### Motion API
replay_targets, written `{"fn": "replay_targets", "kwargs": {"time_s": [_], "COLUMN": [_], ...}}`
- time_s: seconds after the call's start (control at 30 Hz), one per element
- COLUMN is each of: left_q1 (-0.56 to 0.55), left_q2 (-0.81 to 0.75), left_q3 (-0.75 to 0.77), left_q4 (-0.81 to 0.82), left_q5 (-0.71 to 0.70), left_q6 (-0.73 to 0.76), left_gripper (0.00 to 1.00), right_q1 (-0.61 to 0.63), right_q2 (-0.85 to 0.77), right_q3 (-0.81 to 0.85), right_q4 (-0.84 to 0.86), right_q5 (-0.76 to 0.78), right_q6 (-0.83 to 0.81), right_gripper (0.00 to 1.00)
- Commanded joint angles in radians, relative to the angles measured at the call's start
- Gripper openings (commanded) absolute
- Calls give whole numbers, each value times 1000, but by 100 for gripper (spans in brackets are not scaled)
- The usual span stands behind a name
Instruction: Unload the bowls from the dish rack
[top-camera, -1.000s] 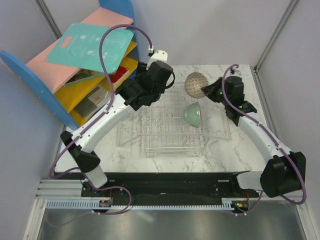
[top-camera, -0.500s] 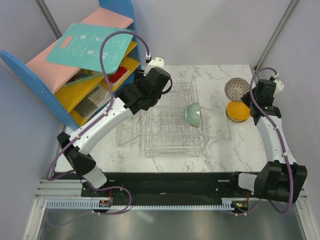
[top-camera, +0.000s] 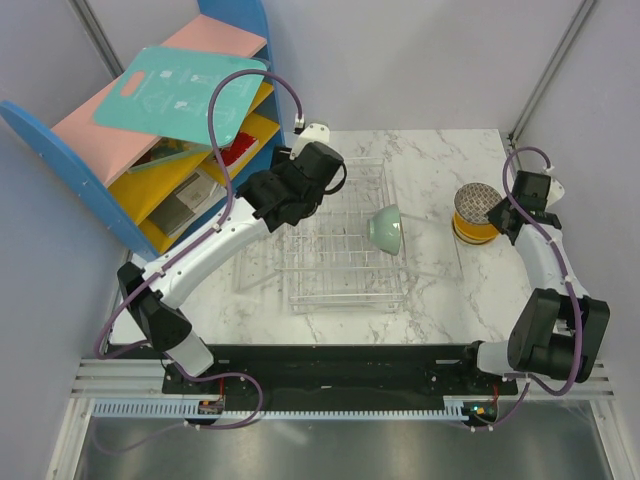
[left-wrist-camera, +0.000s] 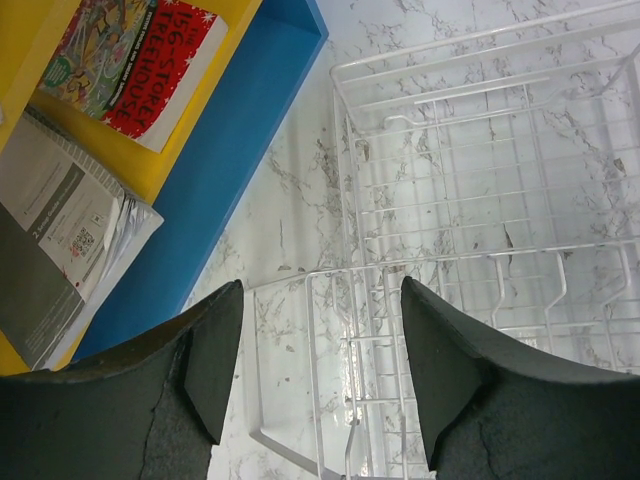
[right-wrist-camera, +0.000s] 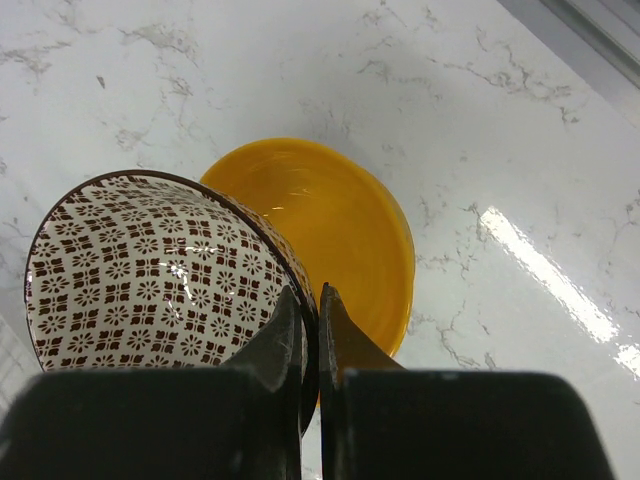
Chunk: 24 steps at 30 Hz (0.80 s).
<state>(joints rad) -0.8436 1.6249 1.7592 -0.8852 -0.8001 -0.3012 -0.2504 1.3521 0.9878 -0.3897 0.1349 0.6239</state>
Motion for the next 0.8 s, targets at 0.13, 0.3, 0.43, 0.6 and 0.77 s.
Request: {"fn": "replay_targets", "kwargs": {"time_s": [0.13, 0.3, 0.43, 0.6, 0.77], "left_q1": [1, 1, 1, 0, 0], "left_q2": [-54, -53, -43, -31, -37], "left_q3": [-20, -17, -14, -10, -10], "left_q4": [29, 29, 31, 29, 29], "left_q5": [10, 16, 33, 53, 52], "left_q6": [-47, -42, -49, -58, -47], "left_gripper": [70, 70, 69, 68, 69], "right_q1": [-12, -13, -13, -13, -13], "right_q2": [18, 24, -11, -10, 21], "right_q3": [-29, -28, -37, -37, -40], "right_q4": [29, 14, 11, 9, 9], "right_q5": [26, 40, 54, 57, 32], "right_q6": [16, 23, 28, 37, 45], "right_gripper": [6, 21, 36, 61, 62]}}
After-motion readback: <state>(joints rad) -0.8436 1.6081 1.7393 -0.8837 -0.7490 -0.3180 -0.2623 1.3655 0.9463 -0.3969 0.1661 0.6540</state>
